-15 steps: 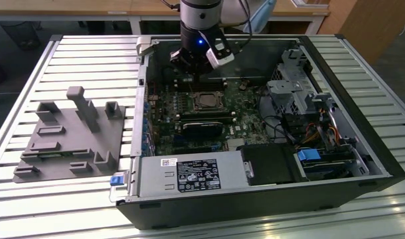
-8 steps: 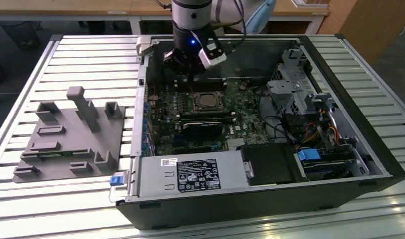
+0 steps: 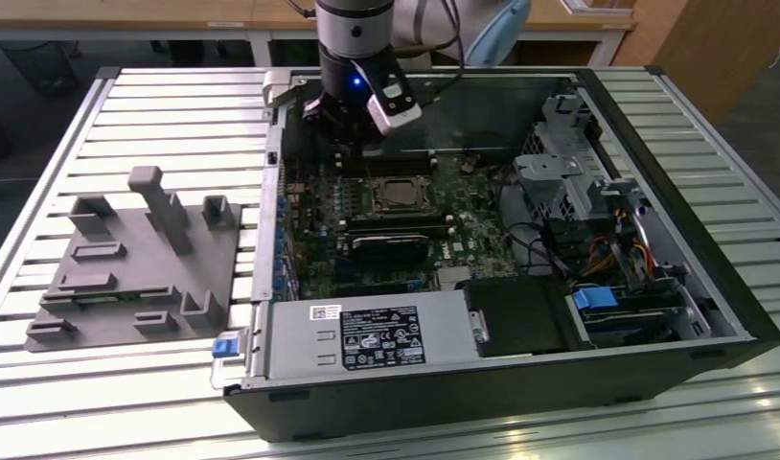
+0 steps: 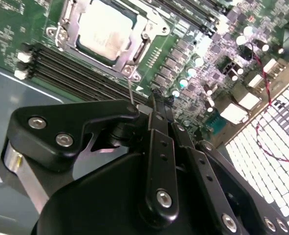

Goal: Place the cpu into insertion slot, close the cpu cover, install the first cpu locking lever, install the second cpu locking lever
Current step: 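Install the first cpu locking lever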

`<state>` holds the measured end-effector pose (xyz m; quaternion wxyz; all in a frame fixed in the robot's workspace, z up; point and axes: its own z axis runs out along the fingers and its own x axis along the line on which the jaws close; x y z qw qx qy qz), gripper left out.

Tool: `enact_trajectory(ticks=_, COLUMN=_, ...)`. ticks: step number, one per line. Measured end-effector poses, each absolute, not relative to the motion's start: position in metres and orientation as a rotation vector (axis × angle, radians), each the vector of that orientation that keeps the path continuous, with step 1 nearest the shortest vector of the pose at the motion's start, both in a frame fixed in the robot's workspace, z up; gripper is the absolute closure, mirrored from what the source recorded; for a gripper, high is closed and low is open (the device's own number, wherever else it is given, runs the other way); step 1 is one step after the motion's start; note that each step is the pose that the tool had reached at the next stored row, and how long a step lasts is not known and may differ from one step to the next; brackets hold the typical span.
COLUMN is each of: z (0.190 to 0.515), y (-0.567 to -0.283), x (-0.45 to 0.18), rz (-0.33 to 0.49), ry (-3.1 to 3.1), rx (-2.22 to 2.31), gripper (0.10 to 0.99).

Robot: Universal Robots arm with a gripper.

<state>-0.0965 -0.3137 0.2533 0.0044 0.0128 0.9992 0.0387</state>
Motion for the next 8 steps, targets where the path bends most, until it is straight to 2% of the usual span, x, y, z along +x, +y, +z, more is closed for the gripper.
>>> enact_trajectory(ticks=8, z=0.2527, y=-0.3058, x=-0.1014, rz=0.121, ry=3.13, rx=0.04, gripper=0.965)
